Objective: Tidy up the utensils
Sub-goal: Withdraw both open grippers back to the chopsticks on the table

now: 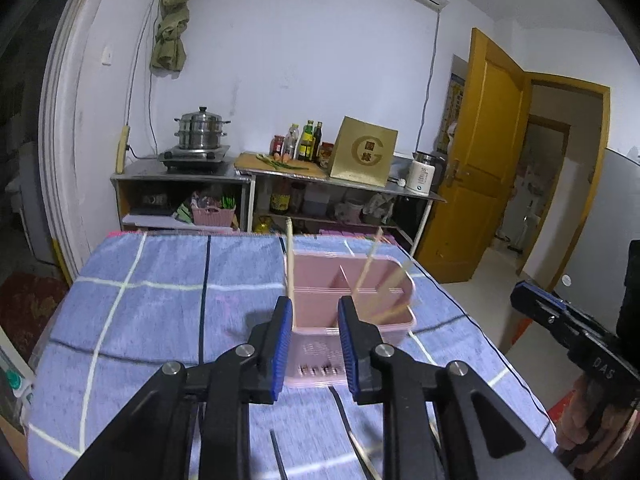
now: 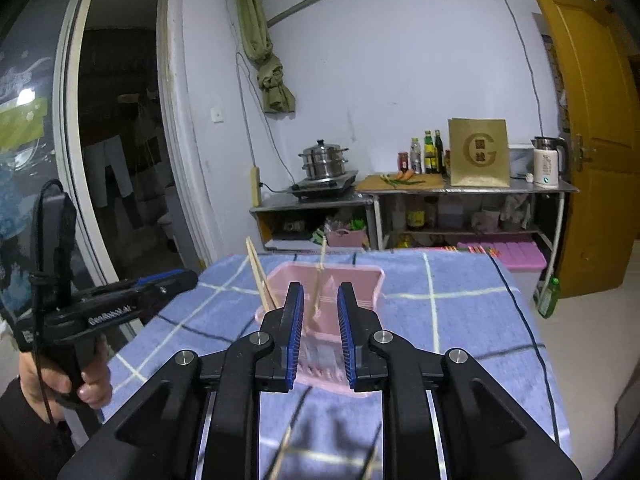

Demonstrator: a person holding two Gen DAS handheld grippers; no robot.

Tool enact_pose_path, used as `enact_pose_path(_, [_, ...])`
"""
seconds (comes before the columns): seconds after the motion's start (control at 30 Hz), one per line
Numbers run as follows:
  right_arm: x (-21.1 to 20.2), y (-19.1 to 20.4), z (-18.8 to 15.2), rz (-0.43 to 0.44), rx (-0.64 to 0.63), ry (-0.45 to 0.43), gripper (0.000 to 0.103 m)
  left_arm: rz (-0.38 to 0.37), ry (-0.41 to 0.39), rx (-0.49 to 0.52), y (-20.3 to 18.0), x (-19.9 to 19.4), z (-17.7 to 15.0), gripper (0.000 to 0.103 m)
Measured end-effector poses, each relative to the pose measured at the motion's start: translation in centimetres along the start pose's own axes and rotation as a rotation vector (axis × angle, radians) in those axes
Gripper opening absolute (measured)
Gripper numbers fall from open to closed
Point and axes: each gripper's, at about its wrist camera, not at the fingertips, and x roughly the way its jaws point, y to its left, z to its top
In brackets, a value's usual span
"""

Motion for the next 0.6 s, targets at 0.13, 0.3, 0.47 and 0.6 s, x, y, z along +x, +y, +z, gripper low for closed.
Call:
enact_pose_path(0.13, [-0.7,-0.5,-2.1,-0.011,0.004,0.042,0.018,-0.025,0.035,-0.004,-0.9,-0.6,-2.2,0.023])
enact_pose_path(0.3, [-0.8,-1.9,-4.9,-0.030,0.033,0.110,0.018,-0.054,0.122,-0.005,-1.9,-0.3,-5.9,0.023])
enact_pose_path(0.47, [-0.1,-3.2,-7.6,-0.059,0.051,0.200,0.018,-0.069,0.223,-0.023,-2.8,1.7,-8.9,0.023])
enact_pose_path(0.6, [0.7,-4.0,-9.1,-0.077,0.063,0.271,0.018,-0.075,0.282,-0.046,-3.0,3.1,-10.8,0.023])
